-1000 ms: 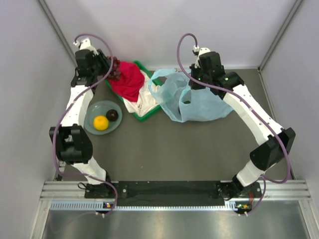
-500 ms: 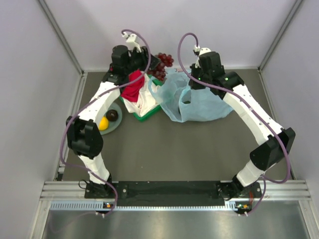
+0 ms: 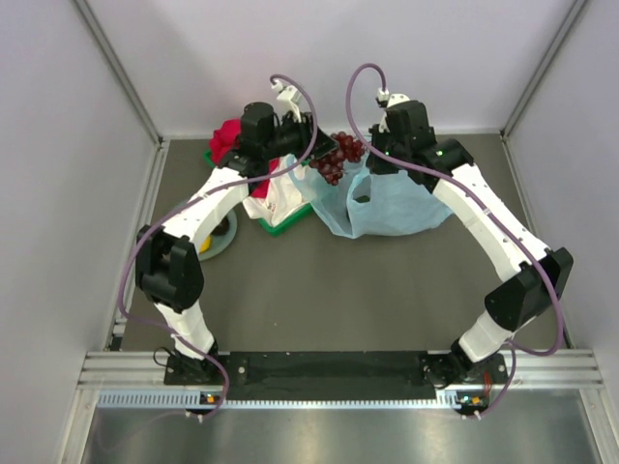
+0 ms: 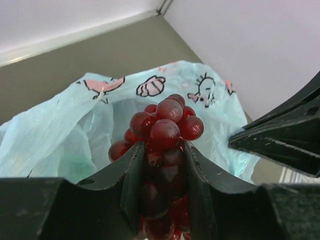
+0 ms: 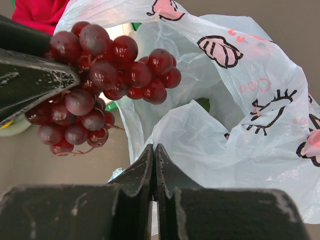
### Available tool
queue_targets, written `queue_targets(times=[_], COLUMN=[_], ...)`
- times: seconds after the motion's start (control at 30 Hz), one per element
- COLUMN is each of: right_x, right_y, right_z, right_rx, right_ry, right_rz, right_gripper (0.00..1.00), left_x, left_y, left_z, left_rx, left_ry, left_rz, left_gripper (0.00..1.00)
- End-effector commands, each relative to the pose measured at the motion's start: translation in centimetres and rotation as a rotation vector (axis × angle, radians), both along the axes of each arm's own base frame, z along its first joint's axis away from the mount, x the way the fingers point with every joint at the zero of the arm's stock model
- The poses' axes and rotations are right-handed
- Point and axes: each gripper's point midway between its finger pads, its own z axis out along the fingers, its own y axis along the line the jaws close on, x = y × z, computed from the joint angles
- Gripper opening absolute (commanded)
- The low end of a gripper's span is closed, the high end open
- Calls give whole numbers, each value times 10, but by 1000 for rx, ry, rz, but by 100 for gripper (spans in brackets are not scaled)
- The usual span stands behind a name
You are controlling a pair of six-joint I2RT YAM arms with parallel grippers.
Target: Place the fruits into the plastic bag
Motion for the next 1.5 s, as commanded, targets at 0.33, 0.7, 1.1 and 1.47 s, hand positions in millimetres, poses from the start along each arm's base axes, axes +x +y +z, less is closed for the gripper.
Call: queue_targets(times=[0.33,0.7,1.1,1.47], right_x=[-5,-10,-14,-13], right_y=[-4,-8,-13,-18], right_z=[22,18,22,19], right_rx=[40,37,-9,-81], right_ry=[-36,-10,-2,-10], right_rz=[-4,-22,-1,32], right_gripper=[0,0,0,0], left_x=[-17,2,53,79], left_y=[-29,-58,-82,-68], left_z=[-27,-51,-82,-116], left_rx=[142,116,88,204], left_ry=[-13,13,-21,-71], left_rz=[-111,-164,-101,40], left_gripper=[39,39,38,40])
